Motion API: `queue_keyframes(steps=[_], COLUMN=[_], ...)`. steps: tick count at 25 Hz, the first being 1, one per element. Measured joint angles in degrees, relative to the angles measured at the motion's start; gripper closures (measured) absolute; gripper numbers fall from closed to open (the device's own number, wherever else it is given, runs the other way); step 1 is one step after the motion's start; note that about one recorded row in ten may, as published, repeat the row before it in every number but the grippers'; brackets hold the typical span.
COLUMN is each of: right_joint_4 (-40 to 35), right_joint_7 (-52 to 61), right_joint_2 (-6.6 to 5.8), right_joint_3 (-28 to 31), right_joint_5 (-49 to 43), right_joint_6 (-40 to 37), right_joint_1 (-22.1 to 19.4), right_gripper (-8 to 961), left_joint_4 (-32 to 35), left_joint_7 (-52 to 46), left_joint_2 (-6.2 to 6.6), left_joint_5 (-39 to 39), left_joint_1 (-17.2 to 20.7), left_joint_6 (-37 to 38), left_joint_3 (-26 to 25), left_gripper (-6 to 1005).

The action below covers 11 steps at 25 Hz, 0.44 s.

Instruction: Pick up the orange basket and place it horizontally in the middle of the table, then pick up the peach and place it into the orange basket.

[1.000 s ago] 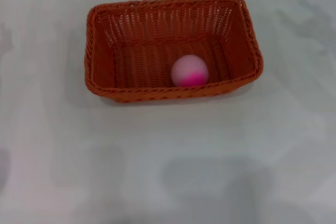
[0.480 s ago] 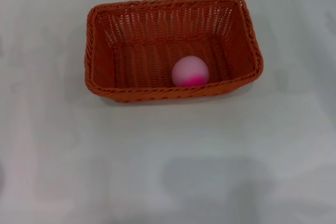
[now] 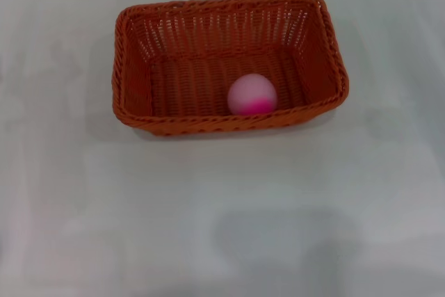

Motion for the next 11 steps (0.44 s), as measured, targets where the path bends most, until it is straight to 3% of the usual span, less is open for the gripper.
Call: queue_keyframes(steps=[4, 6, 11], right_joint_4=[2.99, 3.82, 5.05], right_joint_7=[-4.02, -4.6, -4.78], right_joint_2=[0.0, 0.01, 0.09], right_joint_3=[1.49, 1.56, 1.85], right_joint_5=[1.36, 2.16, 4.07], right_joint_6=[-0.28, -0.88, -3.0], right_joint_1=[0.0, 0.01, -0.09], right_gripper=[107, 112, 118], left_joint_4=[3.26, 7.41, 12.03], left_joint_7=[-0.27, -0.82, -3.44], left_joint_2=[0.03, -0.18, -0.23], left_joint_5=[0.68, 2.29, 2.86], left_joint_1=[-0.09, -0.53, -1.81], left_joint_6=[-4.51, -10.99, -16.02], left_joint_3=[1.05, 1.59, 2.6], left_gripper=[471, 471, 471])
